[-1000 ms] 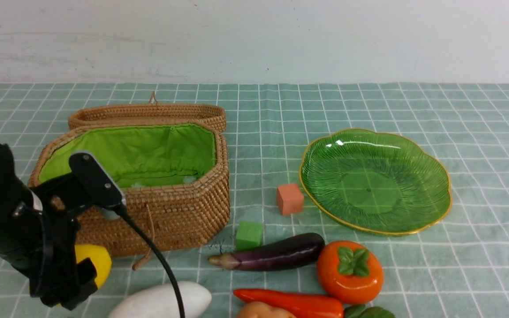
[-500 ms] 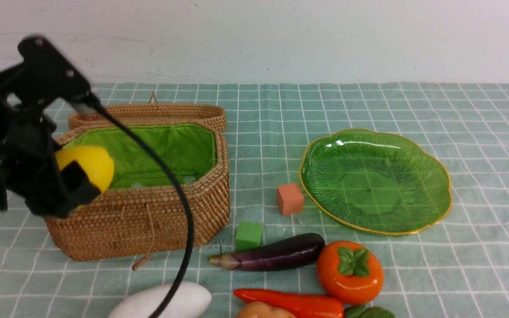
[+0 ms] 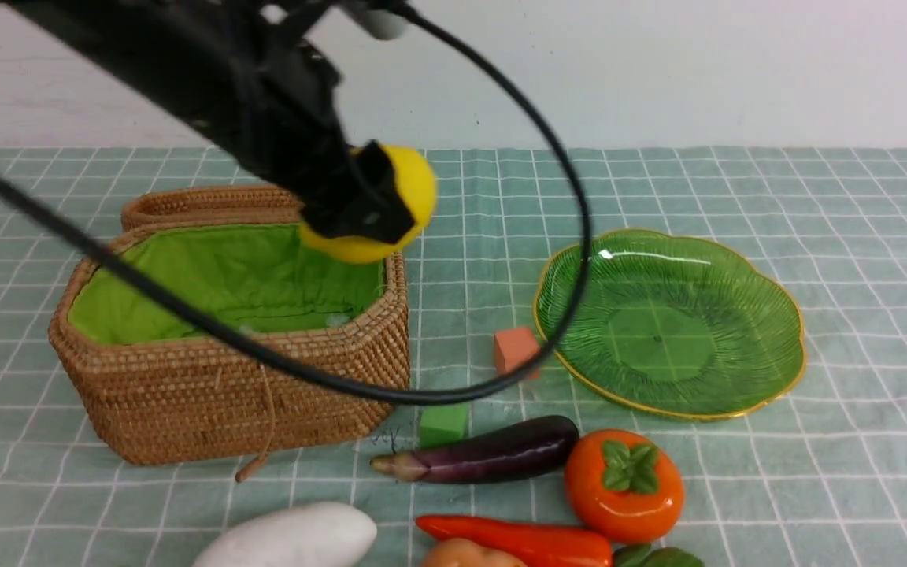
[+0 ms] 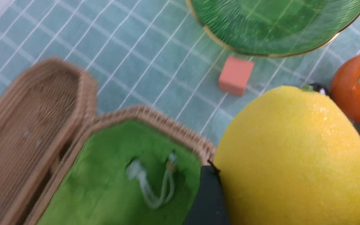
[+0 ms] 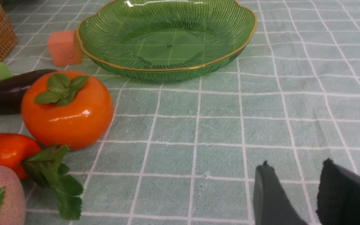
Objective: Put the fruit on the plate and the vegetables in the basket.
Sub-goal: Grab a lemon with your left arm and place it on the plate on the right
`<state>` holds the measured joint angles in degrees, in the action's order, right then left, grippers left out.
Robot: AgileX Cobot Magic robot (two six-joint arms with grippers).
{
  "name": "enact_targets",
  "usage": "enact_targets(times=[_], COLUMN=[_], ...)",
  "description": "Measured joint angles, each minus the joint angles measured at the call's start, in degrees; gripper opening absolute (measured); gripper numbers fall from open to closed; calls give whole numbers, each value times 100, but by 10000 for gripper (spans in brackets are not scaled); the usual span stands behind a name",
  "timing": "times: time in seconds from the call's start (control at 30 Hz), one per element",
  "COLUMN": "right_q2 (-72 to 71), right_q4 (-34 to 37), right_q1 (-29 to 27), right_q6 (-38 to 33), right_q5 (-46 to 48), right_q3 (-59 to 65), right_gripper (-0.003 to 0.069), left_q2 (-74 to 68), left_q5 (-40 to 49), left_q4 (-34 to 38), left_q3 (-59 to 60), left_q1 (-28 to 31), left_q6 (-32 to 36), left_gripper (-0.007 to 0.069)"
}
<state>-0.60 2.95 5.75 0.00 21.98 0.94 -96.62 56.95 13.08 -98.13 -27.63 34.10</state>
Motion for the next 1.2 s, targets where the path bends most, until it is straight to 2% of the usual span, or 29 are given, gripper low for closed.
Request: enact_targets(times=[0.2,0.33,0.47,0.6,0.63,0.87,1.07,1.2], right_q2=[0,0,0,0,0,0,0,0], right_q4=[-5,-5,-5,-5,-5,-5,-5,-5], right_q1=[0,0,0,0,0,0,0,0], right_q6=[0,0,0,0,0,0,0,0], right_q5=[0,0,0,0,0,0,0,0], right_q3=[0,0,0,0,0,0,0,0], right_gripper=[241,241,241,241,241,241,241,241], left_q2=[-1210,-2120,-2861,-3259,-3410,-3813,-3845,-3845], left_q5=[-105,-642,-1735,-2487,-2674,-2793,-2835,-2790], left_q4=[26,393,800,930,930,771,731,731], left_q3=[-1123,-1768,-1850,-1850,-1850,-1850,-1850,-1850], left_q1=[-610,-915,-1130,-1159,-1159,-1159,-1159,-1159], left_q6=[-254,-467,-561,-965,-1239,-1818,-2020,-2045], left_gripper=[556,556,556,556,556,556,556,608])
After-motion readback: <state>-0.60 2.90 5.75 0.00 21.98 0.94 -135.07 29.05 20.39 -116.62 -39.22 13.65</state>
